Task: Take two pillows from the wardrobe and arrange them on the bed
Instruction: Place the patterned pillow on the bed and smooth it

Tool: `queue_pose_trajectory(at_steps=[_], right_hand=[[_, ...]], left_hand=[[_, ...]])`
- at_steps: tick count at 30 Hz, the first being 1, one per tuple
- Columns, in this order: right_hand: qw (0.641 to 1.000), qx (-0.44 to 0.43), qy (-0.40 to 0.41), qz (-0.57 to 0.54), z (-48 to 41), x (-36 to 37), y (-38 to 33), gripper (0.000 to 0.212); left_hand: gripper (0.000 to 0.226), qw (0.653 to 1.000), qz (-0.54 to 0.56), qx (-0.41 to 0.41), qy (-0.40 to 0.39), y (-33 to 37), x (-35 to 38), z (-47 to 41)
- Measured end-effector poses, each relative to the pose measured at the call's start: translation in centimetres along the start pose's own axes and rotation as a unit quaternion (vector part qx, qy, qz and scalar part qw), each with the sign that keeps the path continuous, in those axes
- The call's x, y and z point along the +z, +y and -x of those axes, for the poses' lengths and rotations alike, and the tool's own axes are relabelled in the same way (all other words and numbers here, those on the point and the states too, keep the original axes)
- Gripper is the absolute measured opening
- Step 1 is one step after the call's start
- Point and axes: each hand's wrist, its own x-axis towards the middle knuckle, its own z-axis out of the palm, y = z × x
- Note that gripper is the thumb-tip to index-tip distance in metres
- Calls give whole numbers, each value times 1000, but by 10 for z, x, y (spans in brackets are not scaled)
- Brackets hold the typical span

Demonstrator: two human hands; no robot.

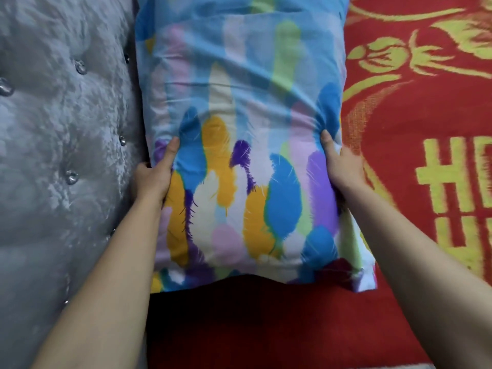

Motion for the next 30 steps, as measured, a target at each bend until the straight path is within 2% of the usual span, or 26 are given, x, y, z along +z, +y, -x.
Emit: queue_pose_trajectory(at_steps=[2, 5, 8, 10, 11, 13, 14, 15, 17, 18, 19, 20, 22, 23, 25, 28, 30], right_hand=[[997, -25, 71, 0, 15, -5, -3, 91], [994, -76, 74, 9, 42, -4, -12, 85], [973, -163, 151, -62, 38, -10, -26, 65], [959, -203, 187, -69, 29, -14, -29, 58], [963, -197, 178, -38, 25, -14, -27, 58], [983, -118, 131, 53, 18, -10, -21, 64], [985, -86, 127, 75, 15, -9, -23, 67], [981, -87, 149, 83, 16, -7, -30, 68], [951, -178, 235, 93, 29, -2, -47, 66], [934, -233, 252, 98, 40, 3, -52, 65], [921, -283, 242, 113, 53, 12, -51, 65], [912, -323, 210, 142, 68, 23, -45, 66], [895, -353, 138, 233, 91, 41, -20, 71], [888, -359, 122, 260, 98, 46, -6, 73], [881, -372, 132, 259, 101, 49, 13, 74], [883, -377, 153, 233, 104, 48, 36, 78], [872, -383, 145, 269, 111, 47, 55, 83]], left_hand=[[121, 995, -95, 31, 14, -2, -11, 7], [102, 975, -177, 106, 85, -12, -20, 26], [69, 960, -56, 161, 223, -15, -27, 40], [56, 952, -18, 165, 256, -20, -23, 42], [53, 961, -40, 155, 227, -23, -16, 42], [53, 980, -93, 112, 137, -27, -2, 45], [54, 981, -97, 110, 125, -23, 1, 45], [58, 973, -106, 140, 151, -15, 2, 45], [69, 921, -141, 277, 237, 3, -2, 50], [70, 888, -167, 352, 242, 7, -2, 54], [69, 862, -212, 412, 207, 5, 1, 58], [68, 850, -258, 439, 139, -2, 5, 62], [68, 861, -315, 400, 10, -23, 14, 70], [68, 871, -313, 379, -14, -34, 16, 72], [69, 875, -302, 378, 2, -50, 17, 77], [72, 863, -295, 408, 38, -65, 16, 86], [76, 850, -314, 420, 43, -77, 15, 92]])
